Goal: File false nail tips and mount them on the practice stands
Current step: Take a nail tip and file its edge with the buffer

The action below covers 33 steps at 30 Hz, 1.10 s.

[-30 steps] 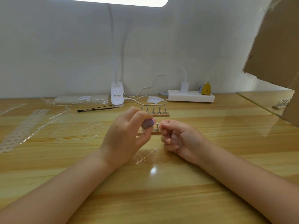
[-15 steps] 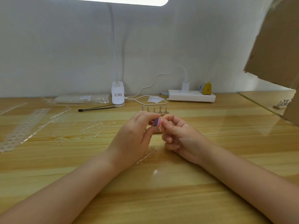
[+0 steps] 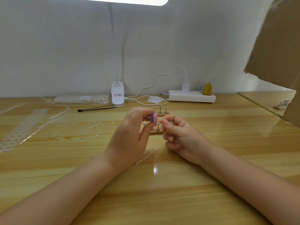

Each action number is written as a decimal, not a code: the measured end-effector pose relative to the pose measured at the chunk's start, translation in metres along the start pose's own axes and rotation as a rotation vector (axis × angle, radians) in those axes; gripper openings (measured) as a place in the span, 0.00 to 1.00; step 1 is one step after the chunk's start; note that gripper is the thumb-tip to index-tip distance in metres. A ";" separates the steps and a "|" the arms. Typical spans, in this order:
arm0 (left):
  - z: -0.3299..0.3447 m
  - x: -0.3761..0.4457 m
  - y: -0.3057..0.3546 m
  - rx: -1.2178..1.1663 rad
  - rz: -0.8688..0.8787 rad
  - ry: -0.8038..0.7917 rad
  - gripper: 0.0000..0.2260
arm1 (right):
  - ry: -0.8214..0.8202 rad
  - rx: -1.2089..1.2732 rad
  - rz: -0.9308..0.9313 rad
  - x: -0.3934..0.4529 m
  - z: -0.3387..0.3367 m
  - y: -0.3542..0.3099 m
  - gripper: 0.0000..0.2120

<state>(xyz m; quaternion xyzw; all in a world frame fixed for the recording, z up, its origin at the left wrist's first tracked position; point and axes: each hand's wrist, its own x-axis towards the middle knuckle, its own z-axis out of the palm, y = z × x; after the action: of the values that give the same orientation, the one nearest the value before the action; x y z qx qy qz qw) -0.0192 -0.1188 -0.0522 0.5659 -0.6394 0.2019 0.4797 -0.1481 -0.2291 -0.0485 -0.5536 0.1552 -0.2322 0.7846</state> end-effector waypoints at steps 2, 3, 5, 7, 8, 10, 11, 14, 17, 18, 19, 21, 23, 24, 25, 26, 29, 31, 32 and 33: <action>0.000 0.002 0.002 -0.028 0.044 0.030 0.10 | -0.002 0.004 -0.002 0.000 0.000 0.000 0.04; 0.001 0.000 0.002 -0.031 0.046 0.003 0.09 | -0.003 0.010 -0.001 0.000 0.000 0.000 0.04; 0.001 -0.003 0.000 -0.001 0.009 -0.075 0.08 | 0.005 0.026 0.006 0.000 -0.001 0.000 0.03; 0.002 -0.006 -0.003 0.029 -0.019 -0.099 0.09 | 0.007 0.031 0.008 0.000 -0.001 0.000 0.03; 0.002 -0.007 -0.003 0.016 -0.026 -0.074 0.10 | 0.003 0.024 0.007 0.000 0.000 0.000 0.03; 0.002 -0.005 0.000 -0.054 -0.046 0.000 0.11 | -0.006 0.000 0.010 -0.001 0.000 -0.001 0.04; 0.002 -0.005 0.002 -0.095 -0.058 0.035 0.11 | -0.009 -0.012 0.013 -0.002 0.000 -0.001 0.04; 0.001 -0.003 0.006 -0.202 -0.110 0.102 0.11 | 0.005 -0.018 0.023 -0.002 0.000 -0.003 0.04; 0.001 -0.003 0.006 -0.241 -0.164 0.077 0.12 | 0.016 -0.002 0.022 -0.002 0.000 -0.003 0.06; 0.002 -0.004 0.006 -0.242 -0.180 0.049 0.12 | 0.012 -0.006 0.022 -0.002 0.001 -0.003 0.06; 0.003 -0.006 0.007 -0.240 -0.195 0.029 0.12 | 0.007 -0.018 0.022 -0.002 0.001 -0.003 0.07; 0.004 -0.006 0.008 -0.269 -0.227 0.035 0.13 | 0.002 -0.042 0.024 -0.002 0.000 -0.004 0.05; 0.002 -0.002 0.009 -0.355 -0.290 0.097 0.12 | 0.021 -0.038 0.023 -0.001 -0.001 -0.005 0.06; 0.000 0.000 0.009 -0.393 -0.335 0.143 0.11 | 0.039 -0.029 0.024 0.000 -0.002 -0.005 0.06; -0.002 0.002 0.008 -0.409 -0.372 0.180 0.11 | 0.057 -0.020 0.026 0.001 -0.003 -0.005 0.07; -0.003 0.002 0.007 -0.400 -0.385 0.190 0.12 | 0.069 -0.013 0.029 0.001 -0.003 -0.004 0.07; -0.001 -0.002 0.007 -0.340 -0.355 0.045 0.12 | 0.053 -0.026 0.027 0.000 -0.002 -0.003 0.07; 0.001 -0.004 0.009 -0.346 -0.346 -0.008 0.12 | 0.016 -0.061 0.031 -0.001 -0.002 -0.004 0.07; 0.001 -0.003 0.010 -0.365 -0.357 0.017 0.12 | 0.002 -0.081 0.035 -0.001 -0.002 -0.005 0.06; 0.000 -0.002 0.010 -0.405 -0.392 0.069 0.11 | -0.002 -0.097 0.041 0.000 -0.003 -0.006 0.06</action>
<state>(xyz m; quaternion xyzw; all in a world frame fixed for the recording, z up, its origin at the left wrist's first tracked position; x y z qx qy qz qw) -0.0287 -0.1155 -0.0508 0.5641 -0.5284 -0.0072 0.6345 -0.1510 -0.2327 -0.0441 -0.5880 0.1767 -0.2076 0.7615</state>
